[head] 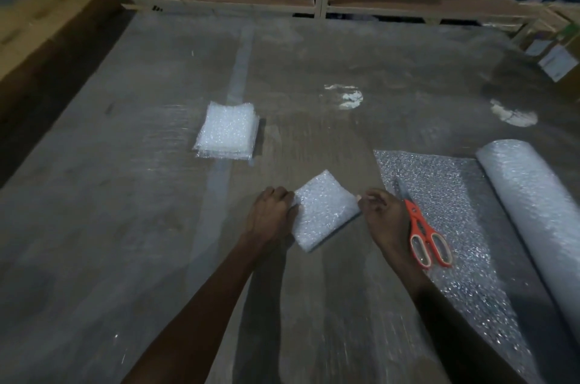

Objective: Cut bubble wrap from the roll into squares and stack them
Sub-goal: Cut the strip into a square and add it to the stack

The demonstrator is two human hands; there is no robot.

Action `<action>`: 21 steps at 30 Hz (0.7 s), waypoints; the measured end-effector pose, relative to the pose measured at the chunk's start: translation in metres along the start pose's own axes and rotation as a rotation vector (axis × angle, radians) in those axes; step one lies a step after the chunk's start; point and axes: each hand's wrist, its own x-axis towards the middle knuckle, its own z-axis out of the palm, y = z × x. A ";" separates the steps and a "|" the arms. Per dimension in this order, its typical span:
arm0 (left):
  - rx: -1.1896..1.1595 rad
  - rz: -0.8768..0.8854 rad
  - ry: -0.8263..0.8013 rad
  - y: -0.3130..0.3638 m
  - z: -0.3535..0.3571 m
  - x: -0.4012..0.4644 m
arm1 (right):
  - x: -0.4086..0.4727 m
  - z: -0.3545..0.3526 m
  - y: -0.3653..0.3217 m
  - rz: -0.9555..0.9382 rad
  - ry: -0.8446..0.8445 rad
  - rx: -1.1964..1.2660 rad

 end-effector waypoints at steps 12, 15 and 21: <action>0.123 -0.137 0.071 0.043 0.009 -0.049 | -0.021 0.011 -0.016 0.176 -0.189 -0.141; 0.121 -0.163 0.070 0.049 0.007 -0.052 | -0.012 0.015 -0.020 0.245 -0.242 -0.068; 0.010 -0.297 0.044 0.056 -0.003 -0.049 | -0.003 0.012 -0.031 0.396 -0.390 0.373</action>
